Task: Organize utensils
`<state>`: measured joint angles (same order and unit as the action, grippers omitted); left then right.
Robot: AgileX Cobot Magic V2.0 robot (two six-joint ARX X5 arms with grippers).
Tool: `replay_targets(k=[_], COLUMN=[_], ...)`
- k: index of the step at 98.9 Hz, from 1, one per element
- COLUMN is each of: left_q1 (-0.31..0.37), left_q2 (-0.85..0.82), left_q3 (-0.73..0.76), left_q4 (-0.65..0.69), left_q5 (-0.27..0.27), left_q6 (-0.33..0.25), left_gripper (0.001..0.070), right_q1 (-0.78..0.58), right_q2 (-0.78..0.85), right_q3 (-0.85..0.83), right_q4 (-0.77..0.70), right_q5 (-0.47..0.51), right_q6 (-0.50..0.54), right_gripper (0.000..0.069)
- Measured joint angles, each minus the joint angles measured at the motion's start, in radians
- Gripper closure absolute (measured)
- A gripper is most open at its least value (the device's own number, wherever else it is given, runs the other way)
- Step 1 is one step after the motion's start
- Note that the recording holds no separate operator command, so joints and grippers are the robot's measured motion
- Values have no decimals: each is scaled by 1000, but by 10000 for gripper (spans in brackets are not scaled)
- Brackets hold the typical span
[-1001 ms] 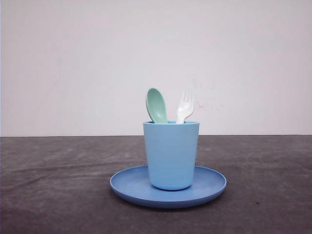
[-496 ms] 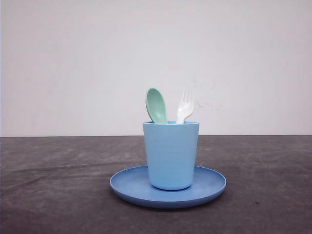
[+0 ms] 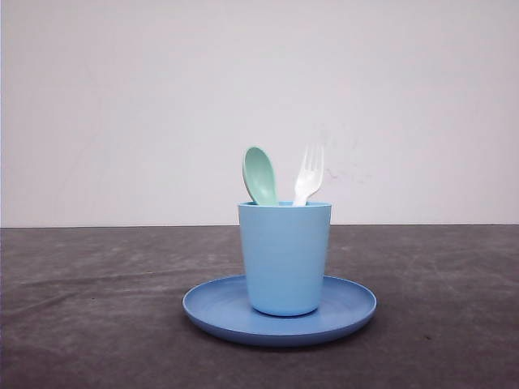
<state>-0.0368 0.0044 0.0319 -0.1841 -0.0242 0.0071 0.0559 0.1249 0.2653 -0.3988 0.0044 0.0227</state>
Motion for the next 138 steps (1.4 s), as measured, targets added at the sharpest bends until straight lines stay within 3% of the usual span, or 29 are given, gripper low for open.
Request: replay_targets(k=[22,71,138], left_q1=[0,0,0], left_q2=[0,0,0], left_q3=[0,0,0], left_q4=[0,0,0], left_q5=[0,0,0], left_q6=[0,0,0], left_gripper=[695,695,695], right_q1=[0,0,0], right_q2=[-122,-119,-119], right_q3=[-131,-240,-248], right_q4=[53,201,231], right_q5=[0,-18,-23], right_q6=[0,0,0], right_gripper=[677,677,677])
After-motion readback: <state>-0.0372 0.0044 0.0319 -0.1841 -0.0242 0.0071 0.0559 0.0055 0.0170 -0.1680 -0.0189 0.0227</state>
